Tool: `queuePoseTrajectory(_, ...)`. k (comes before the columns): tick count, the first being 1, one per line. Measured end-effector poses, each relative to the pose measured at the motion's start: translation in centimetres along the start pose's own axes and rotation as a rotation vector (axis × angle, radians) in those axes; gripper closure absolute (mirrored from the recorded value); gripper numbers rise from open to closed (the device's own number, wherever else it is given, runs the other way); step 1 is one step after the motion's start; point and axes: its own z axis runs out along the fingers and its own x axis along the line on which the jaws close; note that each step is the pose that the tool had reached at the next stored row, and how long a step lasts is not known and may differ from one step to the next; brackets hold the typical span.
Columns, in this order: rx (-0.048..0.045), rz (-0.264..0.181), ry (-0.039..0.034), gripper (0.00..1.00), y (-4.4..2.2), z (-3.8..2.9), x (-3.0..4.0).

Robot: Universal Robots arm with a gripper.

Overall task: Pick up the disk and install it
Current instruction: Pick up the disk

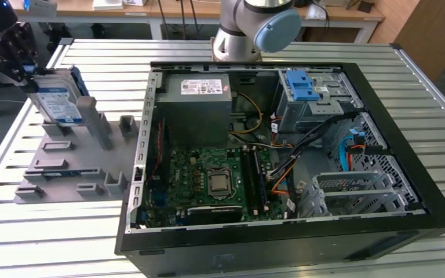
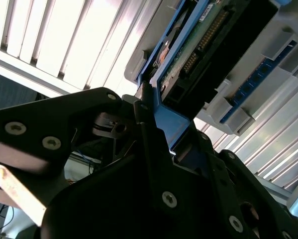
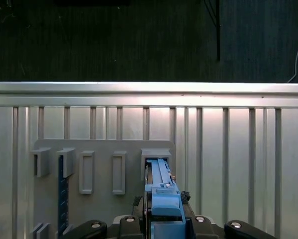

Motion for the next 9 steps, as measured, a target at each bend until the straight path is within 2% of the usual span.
queuePoseTrajectory(9,0.0000,0.000,-0.0024,0.64,0.00,-0.78,0.00)
